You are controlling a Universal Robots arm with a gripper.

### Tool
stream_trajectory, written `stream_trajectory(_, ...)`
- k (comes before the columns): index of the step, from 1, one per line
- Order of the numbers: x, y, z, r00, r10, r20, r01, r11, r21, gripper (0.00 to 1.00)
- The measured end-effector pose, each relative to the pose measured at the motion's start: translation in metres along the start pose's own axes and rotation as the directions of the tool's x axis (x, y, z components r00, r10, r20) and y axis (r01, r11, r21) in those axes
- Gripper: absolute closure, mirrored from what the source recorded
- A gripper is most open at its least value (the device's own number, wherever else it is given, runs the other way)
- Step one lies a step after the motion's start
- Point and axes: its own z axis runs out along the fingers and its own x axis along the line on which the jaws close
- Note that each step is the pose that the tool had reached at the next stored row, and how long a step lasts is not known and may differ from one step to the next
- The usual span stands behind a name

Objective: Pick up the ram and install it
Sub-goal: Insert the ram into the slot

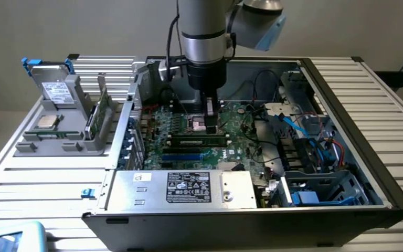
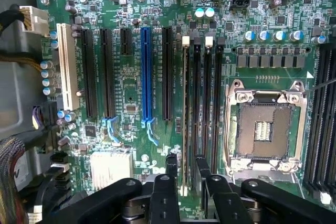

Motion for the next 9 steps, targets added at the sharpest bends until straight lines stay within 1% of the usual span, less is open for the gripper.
stream_trajectory(2,0.0005,-0.0057,-0.0047,1.0000,-0.001,-0.0001,0.001,1.0000,-0.0056,0.73)
stream_trajectory(3,0.0007,-0.0080,-0.0056,1.0000,-0.001,-0.0001,0.001,0.9999,-0.0100,0.73)
stream_trajectory(4,0.0009,-0.0084,-0.0055,1.0000,-0.001,0.0003,0.001,0.9999,-0.0130,0.73)
stream_trajectory(9,0.0009,-0.0084,-0.0056,1.0000,-0.001,-0.0001,0.001,0.9999,-0.0133,0.73)
